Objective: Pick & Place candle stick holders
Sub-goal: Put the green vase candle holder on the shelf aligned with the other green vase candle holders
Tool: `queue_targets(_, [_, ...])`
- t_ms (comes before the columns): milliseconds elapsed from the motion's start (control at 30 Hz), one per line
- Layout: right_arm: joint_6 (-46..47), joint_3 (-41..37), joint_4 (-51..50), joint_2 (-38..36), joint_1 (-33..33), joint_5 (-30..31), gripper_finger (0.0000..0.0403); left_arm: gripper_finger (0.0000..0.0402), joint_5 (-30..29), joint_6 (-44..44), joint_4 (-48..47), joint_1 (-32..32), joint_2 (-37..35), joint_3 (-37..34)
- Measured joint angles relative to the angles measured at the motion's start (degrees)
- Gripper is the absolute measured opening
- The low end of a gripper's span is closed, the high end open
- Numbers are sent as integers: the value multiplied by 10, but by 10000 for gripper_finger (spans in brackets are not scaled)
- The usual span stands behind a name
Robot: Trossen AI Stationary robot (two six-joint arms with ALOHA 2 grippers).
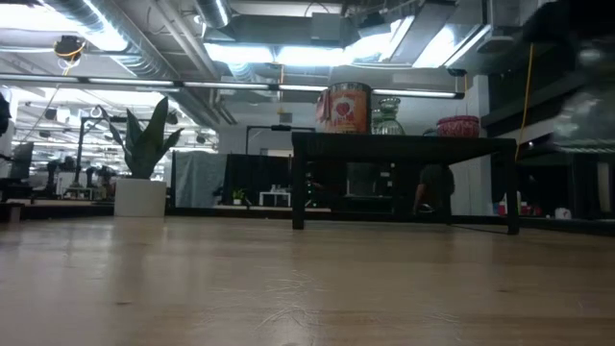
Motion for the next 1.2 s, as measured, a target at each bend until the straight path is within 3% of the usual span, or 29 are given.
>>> queue_targets(333, [-57,98,-14,2,-130,0,174,3,0,4,0,0,0,0])
queue_targets(800, [-63,254,-57,2,-334,-28,174,1,-1,4,0,0,0,0])
queue_targets(1200, [-138,276,-63,47,-395,-47,174,1,-1,4,0,0,0,0])
